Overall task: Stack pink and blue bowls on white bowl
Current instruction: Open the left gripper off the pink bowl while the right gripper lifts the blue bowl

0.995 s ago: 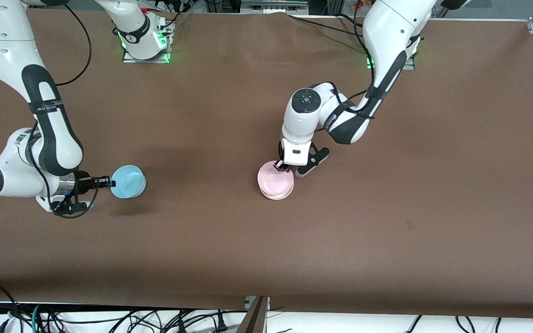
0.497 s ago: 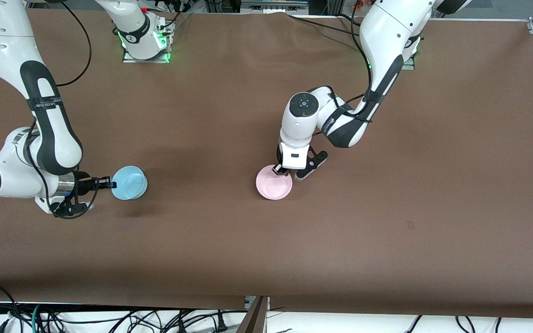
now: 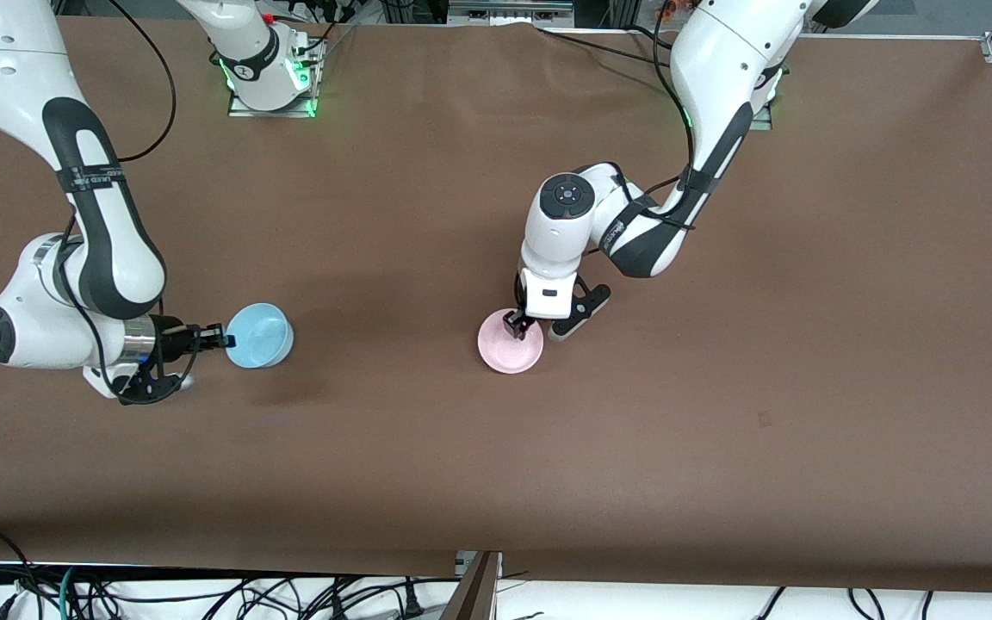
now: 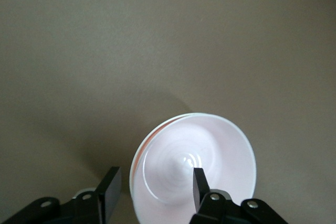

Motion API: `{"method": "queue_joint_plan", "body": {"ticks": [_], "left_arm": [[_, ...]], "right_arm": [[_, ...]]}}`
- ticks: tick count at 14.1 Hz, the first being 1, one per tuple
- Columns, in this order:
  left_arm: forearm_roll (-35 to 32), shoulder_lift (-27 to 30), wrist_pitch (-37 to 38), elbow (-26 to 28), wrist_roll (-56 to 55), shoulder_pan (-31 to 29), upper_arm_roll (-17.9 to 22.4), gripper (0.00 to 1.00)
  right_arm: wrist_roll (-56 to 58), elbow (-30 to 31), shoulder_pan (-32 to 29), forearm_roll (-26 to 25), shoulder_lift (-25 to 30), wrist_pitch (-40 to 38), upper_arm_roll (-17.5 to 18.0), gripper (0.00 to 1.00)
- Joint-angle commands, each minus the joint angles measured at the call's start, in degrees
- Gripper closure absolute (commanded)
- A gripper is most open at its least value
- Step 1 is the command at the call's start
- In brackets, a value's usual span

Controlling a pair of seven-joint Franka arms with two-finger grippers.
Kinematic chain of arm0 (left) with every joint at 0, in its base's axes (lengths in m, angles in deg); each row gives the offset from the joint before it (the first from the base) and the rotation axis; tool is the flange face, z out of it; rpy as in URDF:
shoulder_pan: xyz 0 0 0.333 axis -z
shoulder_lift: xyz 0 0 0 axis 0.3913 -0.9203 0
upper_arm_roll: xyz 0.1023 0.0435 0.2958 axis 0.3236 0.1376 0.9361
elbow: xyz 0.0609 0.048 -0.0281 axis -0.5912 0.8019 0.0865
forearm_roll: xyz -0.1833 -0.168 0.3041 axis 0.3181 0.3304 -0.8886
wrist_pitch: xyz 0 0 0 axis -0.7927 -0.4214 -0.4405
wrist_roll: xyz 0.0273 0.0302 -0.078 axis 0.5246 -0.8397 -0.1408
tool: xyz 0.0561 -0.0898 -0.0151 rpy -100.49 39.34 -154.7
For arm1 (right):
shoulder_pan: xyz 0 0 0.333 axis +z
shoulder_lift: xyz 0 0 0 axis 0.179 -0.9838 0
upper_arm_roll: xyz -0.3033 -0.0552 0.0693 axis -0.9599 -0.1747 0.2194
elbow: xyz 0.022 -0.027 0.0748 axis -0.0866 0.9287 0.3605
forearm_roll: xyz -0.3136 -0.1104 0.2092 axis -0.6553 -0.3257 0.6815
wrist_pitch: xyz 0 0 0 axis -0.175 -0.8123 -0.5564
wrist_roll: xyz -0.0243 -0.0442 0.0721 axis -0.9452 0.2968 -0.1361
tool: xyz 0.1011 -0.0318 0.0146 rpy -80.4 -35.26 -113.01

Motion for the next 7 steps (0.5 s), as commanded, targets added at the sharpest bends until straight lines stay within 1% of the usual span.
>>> {"method": "queue_joint_plan", "body": {"ticks": [1, 3, 4, 5, 7], "left_arm": [[-1.8, 0.9, 5.9, -3.9, -0.8, -0.2, 0.5, 0.36], [-1.2, 1.3, 13.4, -8.5, 0.9, -0.8, 0.1, 0.35], [-0.6, 1.3, 17.6, -11.2, 2.7, -0.9, 0.0, 0.32], [0.5, 1.3, 22.0, -13.8, 4.5, -1.6, -0.1, 0.31], [3.5, 1.4, 29.3, -19.0, 10.5, -2.9, -0.2, 0.31]], "right_arm": [[-10.8, 0.2, -0.4, 0.5, 2.6, -1.3, 5.1, 1.0], [-17.9, -0.5, -0.3, 0.4, 2.8, -1.3, 8.4, 1.0], [-21.3, -0.6, -0.1, 0.4, 2.8, -1.1, 10.1, 1.0], [-26.0, -0.8, 0.8, 0.3, 2.8, -0.6, 11.1, 1.0], [-36.3, -3.2, 5.6, -0.3, 2.6, 0.6, 11.1, 1.0]]}}
